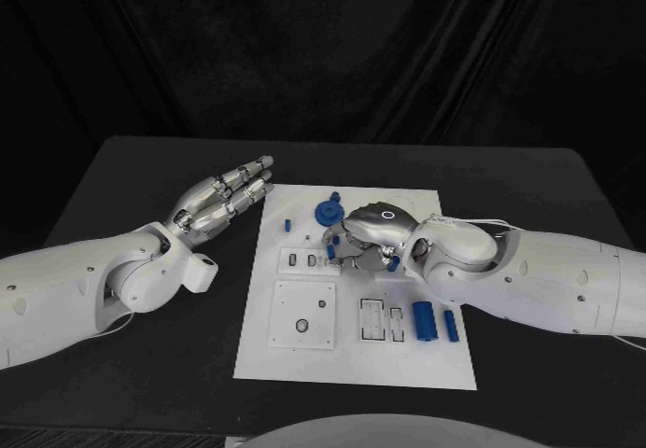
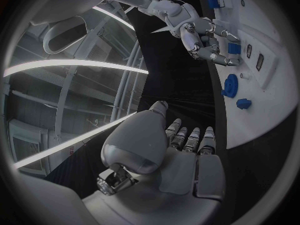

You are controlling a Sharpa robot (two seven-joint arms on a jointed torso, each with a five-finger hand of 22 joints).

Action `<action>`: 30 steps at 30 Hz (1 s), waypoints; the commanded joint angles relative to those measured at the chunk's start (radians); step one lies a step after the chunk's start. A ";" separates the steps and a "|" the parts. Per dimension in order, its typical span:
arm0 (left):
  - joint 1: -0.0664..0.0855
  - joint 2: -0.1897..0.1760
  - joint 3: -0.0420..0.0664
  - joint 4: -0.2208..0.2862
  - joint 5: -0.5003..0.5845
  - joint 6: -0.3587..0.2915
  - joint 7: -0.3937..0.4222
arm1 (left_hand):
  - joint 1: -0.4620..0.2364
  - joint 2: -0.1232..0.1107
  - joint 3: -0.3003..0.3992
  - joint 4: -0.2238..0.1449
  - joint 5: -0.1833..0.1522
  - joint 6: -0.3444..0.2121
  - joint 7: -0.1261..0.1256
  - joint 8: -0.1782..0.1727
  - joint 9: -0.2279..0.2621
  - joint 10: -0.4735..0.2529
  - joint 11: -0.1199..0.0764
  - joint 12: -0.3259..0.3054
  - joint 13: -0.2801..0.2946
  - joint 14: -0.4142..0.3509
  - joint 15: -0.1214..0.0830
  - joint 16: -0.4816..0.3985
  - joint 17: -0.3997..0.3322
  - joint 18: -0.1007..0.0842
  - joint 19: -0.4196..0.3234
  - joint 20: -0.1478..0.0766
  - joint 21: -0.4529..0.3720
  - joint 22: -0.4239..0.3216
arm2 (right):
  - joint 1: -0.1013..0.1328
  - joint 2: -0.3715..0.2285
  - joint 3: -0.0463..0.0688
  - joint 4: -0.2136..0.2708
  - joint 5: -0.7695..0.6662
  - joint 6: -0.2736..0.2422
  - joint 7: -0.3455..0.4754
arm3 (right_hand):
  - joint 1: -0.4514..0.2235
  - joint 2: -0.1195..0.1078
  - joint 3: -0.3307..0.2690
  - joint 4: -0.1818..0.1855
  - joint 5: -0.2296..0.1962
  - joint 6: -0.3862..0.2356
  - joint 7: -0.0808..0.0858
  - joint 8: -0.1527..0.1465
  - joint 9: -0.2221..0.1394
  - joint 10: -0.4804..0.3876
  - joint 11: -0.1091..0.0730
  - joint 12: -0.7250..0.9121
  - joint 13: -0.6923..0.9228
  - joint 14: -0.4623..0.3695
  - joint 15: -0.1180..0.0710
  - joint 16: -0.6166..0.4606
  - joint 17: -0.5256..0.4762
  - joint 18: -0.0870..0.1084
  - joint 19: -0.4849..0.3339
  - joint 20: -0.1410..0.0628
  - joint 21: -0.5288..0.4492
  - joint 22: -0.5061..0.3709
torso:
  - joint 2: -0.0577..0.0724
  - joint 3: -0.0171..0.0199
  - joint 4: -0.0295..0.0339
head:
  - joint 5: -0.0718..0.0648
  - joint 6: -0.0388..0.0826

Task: Assemble the parts on the task board

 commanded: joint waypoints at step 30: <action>0.031 -0.049 0.002 0.081 -0.184 -0.395 0.224 | 0.012 -0.156 0.103 -0.063 -0.187 0.188 0.040 0.025 0.018 0.410 0.213 0.461 0.148 0.523 0.104 0.384 0.123 0.022 0.569 0.106 0.330 0.160 | 0.166 -0.282 -0.004 0.249 0.022 -0.246 0.041 | -0.043 -0.038 -0.116 0.165 -0.170 0.006 0.006 -0.015 -0.055 0.104 0.004 0.003 0.263 0.057 0.007 0.005 -0.004 0.010 0.024 0.005 -0.009 0.198 | -0.001 0.0027 -0.0058 | 0.010 0.017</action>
